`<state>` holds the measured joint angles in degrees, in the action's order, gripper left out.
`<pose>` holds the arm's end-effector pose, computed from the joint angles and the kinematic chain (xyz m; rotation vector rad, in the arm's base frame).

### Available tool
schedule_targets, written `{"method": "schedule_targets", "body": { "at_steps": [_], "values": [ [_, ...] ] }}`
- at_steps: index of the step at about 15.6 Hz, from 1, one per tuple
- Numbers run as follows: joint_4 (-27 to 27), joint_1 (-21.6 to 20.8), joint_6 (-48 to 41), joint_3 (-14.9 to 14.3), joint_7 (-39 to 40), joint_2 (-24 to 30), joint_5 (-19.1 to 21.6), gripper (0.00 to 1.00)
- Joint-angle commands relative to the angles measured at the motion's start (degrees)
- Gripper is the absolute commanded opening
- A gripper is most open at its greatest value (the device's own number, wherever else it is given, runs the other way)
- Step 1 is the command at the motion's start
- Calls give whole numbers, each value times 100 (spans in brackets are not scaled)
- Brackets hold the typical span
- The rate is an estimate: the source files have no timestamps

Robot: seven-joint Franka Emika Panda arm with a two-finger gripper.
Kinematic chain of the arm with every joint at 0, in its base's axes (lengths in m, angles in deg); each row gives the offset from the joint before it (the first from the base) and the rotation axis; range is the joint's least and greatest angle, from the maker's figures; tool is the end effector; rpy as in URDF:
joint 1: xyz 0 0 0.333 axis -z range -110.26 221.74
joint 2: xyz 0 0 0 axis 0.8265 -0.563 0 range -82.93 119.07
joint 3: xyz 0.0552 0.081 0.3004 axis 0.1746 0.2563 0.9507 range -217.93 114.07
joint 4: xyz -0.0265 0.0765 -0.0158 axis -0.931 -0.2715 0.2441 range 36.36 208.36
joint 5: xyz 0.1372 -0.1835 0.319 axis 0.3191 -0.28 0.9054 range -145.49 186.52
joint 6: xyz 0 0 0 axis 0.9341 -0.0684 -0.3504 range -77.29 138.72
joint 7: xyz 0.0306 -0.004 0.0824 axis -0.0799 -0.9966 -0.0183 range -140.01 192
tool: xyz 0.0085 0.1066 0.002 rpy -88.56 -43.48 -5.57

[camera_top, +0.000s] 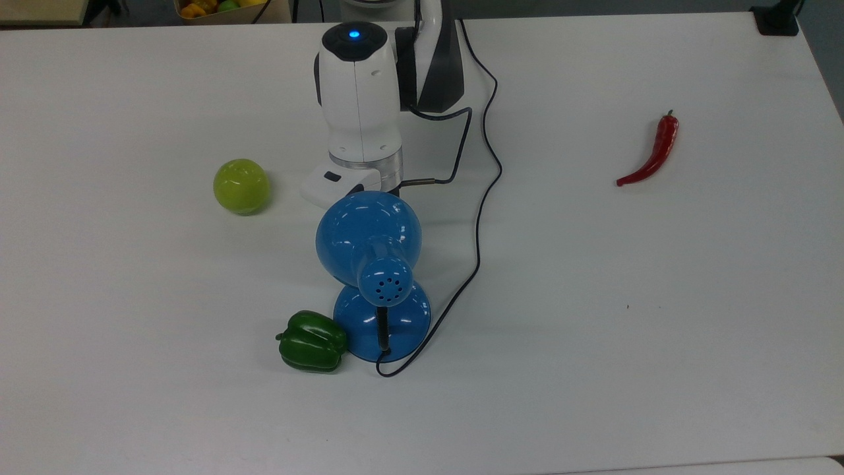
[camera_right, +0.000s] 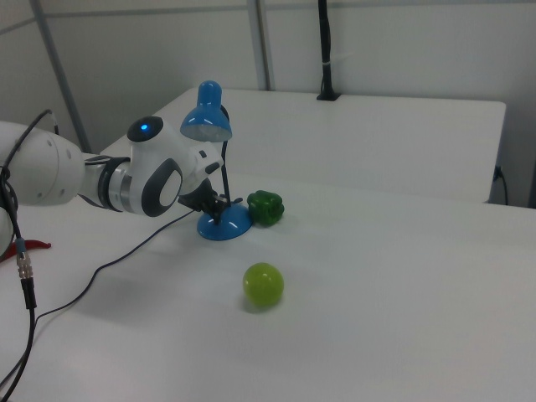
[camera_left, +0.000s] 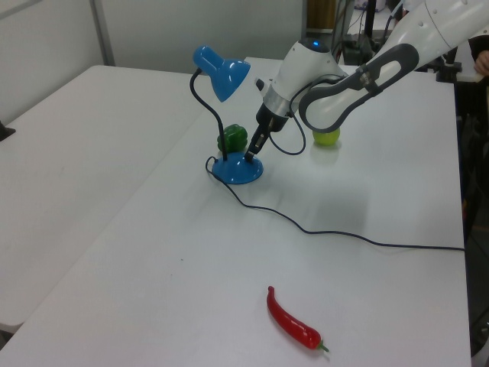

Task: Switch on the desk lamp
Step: 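Press down on the lamp base switch with the gripper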

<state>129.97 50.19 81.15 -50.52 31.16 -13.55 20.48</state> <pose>0.7086 0.0840 0.3273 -3.0128 -0.3102 -0.7608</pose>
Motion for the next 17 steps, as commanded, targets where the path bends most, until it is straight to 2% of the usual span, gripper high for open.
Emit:
{"method": "schedule_targets", "body": {
  "at_steps": [1,11,15,17],
  "values": [
    [21,-60,339,-36,-156,-99,-93,0],
    [65,-60,437,-45,-130,-126,-93,0],
    [451,-51,289,-36,-121,304,-93,0],
    [461,-42,-254,-45,-112,524,-93,0]
  ]
}}
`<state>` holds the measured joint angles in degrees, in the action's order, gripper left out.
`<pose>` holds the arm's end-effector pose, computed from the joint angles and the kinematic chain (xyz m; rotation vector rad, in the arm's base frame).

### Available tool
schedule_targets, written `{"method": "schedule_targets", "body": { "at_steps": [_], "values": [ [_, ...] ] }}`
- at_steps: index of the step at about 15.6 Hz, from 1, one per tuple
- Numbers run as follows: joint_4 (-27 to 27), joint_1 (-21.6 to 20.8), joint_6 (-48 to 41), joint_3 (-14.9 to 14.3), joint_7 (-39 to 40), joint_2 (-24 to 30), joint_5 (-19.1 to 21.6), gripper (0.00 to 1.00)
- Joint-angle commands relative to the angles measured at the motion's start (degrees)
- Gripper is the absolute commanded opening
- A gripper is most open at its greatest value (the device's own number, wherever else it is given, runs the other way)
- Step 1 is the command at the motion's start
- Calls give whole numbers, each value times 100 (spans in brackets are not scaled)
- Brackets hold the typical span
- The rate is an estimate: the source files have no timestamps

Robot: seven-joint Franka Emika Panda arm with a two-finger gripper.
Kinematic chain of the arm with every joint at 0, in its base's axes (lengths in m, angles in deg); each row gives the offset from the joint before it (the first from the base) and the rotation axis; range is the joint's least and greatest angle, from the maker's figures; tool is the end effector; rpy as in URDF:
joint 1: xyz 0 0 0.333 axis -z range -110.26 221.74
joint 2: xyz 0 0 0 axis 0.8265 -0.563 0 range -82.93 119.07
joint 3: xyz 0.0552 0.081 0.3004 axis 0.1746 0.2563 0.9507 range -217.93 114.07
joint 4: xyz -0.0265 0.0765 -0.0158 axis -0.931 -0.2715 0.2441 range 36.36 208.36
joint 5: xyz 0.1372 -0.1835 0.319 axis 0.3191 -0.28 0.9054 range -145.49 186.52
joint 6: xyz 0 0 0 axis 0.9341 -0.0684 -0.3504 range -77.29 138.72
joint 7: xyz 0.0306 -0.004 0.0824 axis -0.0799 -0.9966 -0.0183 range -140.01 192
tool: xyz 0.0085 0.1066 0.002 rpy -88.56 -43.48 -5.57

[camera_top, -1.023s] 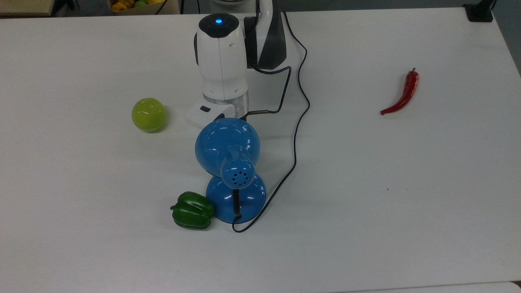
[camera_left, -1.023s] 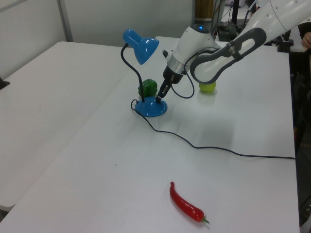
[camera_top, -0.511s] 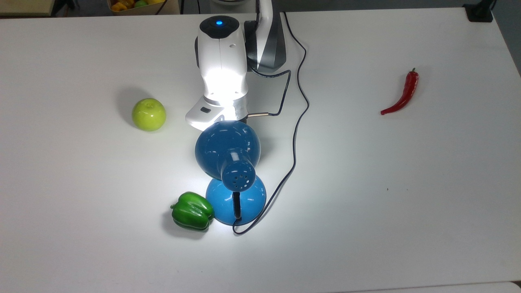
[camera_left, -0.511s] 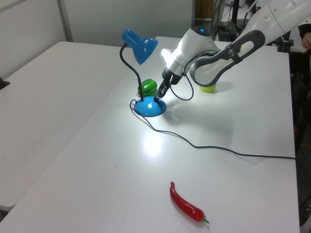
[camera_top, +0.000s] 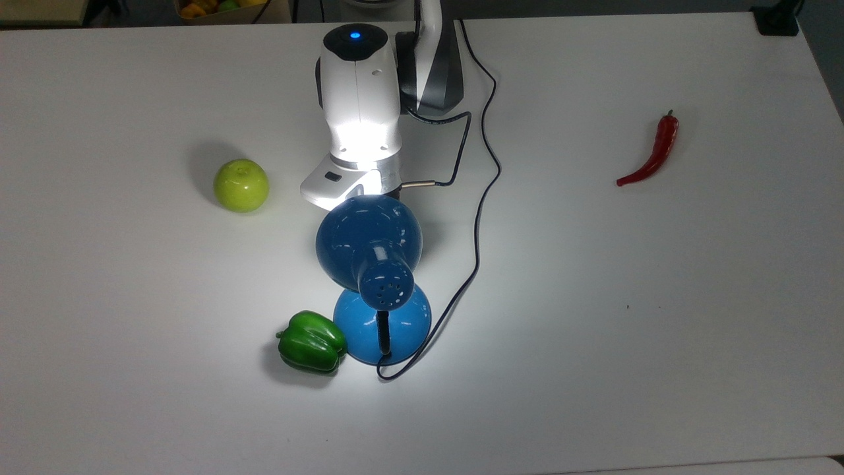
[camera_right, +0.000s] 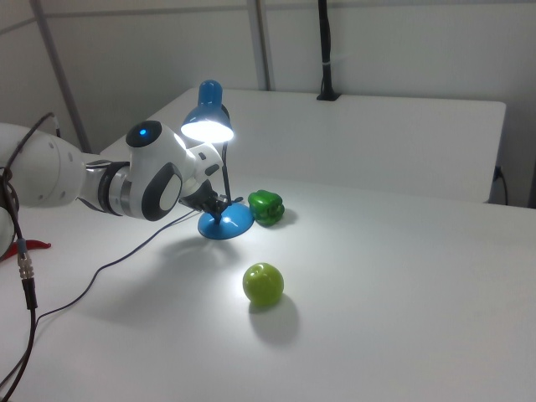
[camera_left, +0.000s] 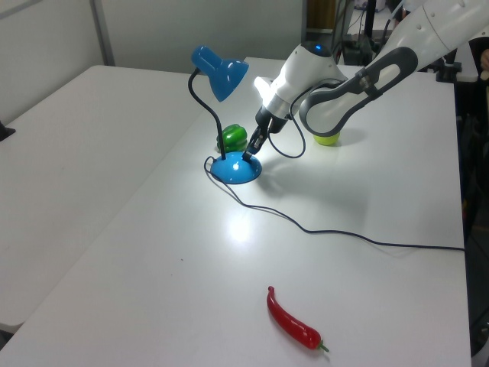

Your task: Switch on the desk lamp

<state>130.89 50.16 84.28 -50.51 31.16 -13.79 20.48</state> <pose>0.7076 0.0844 0.3238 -2.9986 -0.3093 -0.8126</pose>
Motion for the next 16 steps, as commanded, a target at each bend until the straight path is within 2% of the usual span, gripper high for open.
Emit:
{"method": "schedule_targets", "body": {
  "at_steps": [1,3,4,5,7,8,9,13,16],
  "values": [
    [360,-31,-919,-45,-112,670,-93,0],
    [360,-40,-1561,-45,-112,916,-93,4],
    [360,-40,-1912,-45,-112,1048,-93,15],
    [360,-40,-2263,-45,-103,1180,-93,28],
    [351,-31,-2818,-45,-103,1408,-93,65],
    [351,-22,-3064,-45,-112,1532,-93,92],
    [351,-22,-3328,-36,-121,1663,-93,100],
    [316,-5,-4567,-36,-217,2296,-85,100],
    [308,-5,-5209,-45,-629,2814,-85,100]
  ]
}}
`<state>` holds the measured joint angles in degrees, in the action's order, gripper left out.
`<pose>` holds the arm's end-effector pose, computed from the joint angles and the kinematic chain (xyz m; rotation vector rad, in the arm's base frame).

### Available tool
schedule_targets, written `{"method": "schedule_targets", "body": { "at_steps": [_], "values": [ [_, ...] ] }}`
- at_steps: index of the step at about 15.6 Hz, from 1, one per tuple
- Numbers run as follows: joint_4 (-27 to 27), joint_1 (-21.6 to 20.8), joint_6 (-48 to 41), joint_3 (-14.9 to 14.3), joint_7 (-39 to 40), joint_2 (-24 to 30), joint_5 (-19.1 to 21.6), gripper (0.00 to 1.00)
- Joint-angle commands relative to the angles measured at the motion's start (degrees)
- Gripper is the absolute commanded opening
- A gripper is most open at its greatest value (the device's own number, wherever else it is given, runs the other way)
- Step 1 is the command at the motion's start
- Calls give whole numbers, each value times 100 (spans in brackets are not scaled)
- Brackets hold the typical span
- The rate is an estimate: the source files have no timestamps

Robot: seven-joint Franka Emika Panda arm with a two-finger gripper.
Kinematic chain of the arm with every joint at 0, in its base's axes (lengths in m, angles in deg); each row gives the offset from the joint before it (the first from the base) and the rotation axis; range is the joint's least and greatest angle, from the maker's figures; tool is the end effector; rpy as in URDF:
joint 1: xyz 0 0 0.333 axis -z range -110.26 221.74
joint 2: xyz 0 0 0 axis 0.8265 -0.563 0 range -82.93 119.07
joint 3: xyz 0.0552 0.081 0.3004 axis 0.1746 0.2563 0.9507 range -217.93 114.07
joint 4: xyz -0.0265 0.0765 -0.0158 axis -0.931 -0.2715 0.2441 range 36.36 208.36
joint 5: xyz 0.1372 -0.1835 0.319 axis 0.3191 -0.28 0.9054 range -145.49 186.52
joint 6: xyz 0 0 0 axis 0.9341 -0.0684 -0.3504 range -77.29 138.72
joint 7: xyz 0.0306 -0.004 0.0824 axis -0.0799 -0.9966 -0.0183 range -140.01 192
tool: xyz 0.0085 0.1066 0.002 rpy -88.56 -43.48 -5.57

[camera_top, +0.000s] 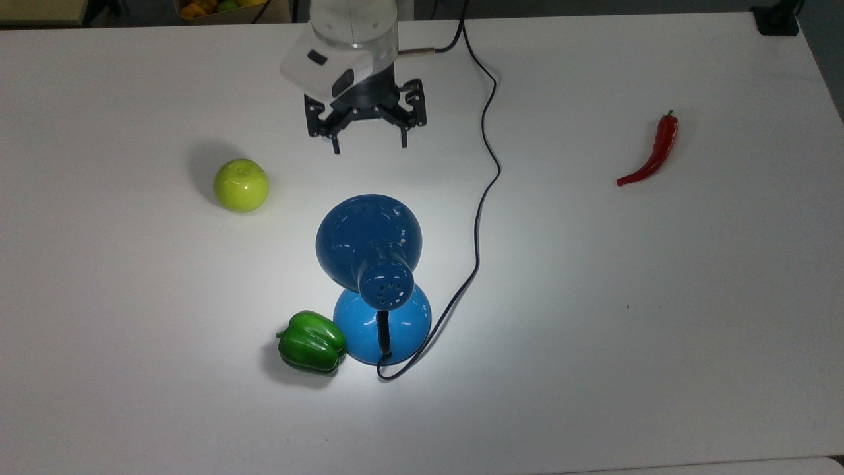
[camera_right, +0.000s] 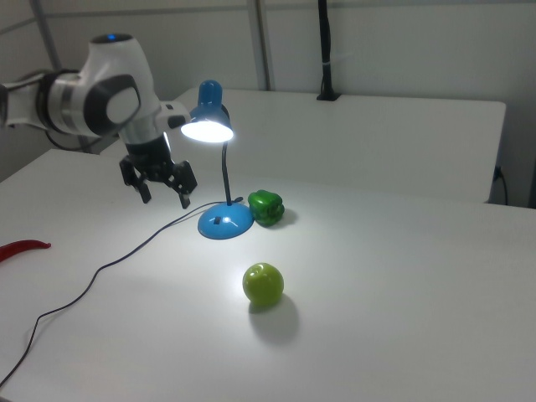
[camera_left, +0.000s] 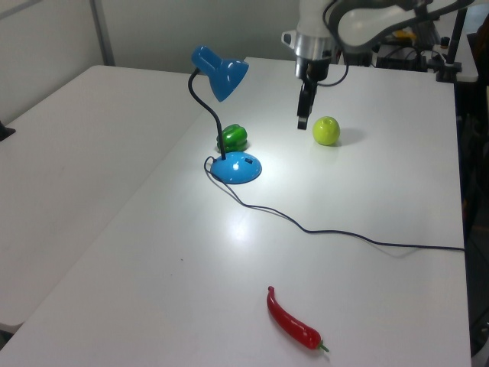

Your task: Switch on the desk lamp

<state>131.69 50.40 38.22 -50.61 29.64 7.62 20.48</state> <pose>0.6201 0.0716 0.4772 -3.1207 -0.2808 -0.1292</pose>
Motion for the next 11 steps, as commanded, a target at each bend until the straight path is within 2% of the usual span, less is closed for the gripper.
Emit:
{"method": "schedule_targets", "body": {
  "at_steps": [1,6,11],
  "values": [
    [201,-29,-840,-26,-618,815,-84,100],
    [-265,-11,-1835,0,-1102,1070,21,100],
    [-301,-20,-1889,202,-1323,1212,179,100]
  ]
}}
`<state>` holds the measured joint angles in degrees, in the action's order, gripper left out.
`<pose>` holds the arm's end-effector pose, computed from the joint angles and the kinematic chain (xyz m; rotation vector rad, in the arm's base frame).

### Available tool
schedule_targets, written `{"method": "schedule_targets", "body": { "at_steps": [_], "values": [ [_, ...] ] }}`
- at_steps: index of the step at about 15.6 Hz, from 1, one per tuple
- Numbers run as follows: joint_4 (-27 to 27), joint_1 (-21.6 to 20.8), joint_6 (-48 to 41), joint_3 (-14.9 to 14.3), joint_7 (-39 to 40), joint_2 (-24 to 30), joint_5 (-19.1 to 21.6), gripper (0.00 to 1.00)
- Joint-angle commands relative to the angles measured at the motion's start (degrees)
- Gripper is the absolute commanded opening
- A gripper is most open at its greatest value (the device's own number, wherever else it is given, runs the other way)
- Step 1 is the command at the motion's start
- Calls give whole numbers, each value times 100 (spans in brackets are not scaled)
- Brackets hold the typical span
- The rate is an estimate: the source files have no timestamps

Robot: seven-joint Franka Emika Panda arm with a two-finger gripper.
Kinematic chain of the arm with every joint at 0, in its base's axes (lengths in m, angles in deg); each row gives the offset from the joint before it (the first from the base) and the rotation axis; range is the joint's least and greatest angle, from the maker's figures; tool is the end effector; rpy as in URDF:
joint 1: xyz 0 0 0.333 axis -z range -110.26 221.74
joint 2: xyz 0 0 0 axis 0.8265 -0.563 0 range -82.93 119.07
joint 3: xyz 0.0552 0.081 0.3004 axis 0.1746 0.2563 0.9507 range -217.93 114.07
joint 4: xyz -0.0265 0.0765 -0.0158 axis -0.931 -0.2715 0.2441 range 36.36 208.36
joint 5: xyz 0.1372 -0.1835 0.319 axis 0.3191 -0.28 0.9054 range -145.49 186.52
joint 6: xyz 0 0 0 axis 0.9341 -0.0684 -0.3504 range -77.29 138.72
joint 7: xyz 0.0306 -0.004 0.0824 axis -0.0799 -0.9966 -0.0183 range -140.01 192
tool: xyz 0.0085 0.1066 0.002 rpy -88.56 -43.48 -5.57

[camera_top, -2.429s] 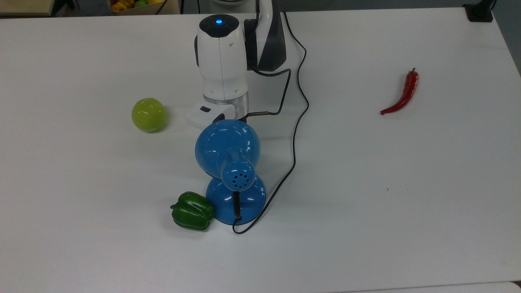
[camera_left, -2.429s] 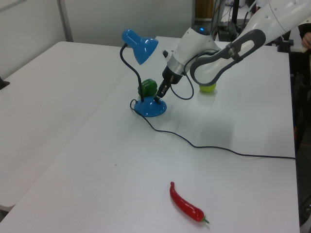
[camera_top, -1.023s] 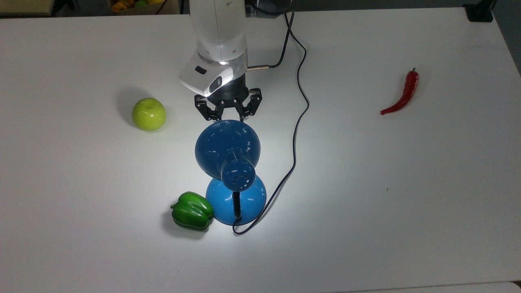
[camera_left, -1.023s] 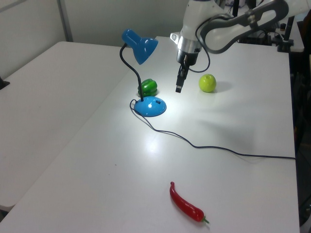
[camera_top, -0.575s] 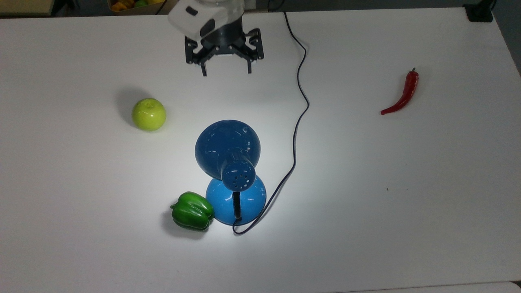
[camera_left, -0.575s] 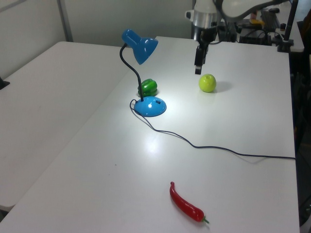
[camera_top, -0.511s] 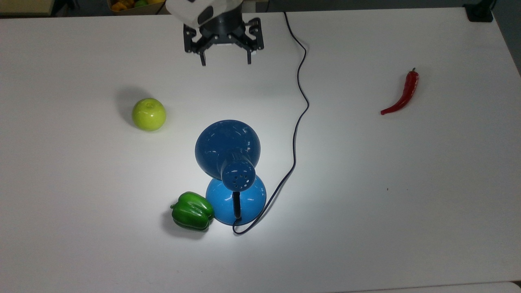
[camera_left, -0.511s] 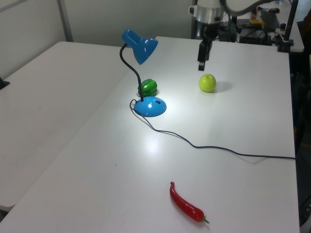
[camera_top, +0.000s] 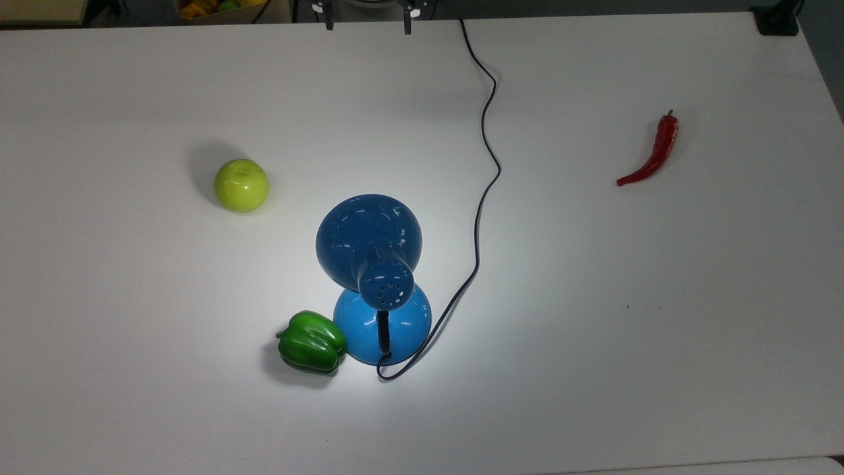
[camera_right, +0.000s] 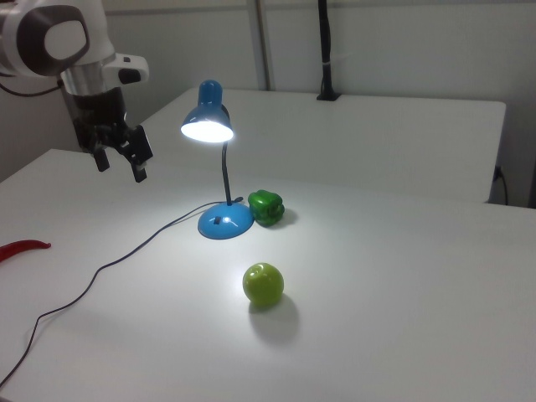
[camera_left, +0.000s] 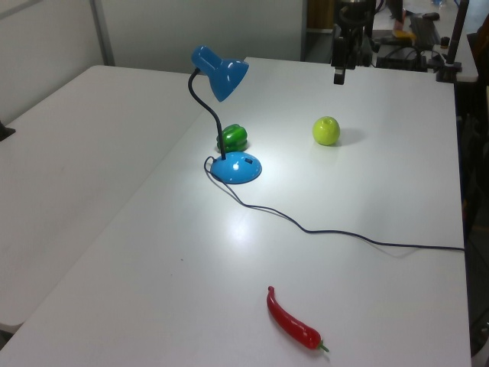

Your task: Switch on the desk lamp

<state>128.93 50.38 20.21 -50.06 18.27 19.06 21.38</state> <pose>0.5523 0.0717 0.5896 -3.1252 0.0161 -0.0218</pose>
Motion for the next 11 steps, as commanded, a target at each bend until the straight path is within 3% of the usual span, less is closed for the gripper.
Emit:
{"method": "schedule_targets", "body": {
  "at_steps": [1,5,9,11],
  "values": [
    [-15,-18,-35,225,-160,51,89,100],
    [11,0,395,252,339,7,28,100],
    [11,79,738,103,1280,-37,71,100],
    [11,79,730,41,1317,-20,176,100]
  ]
}}
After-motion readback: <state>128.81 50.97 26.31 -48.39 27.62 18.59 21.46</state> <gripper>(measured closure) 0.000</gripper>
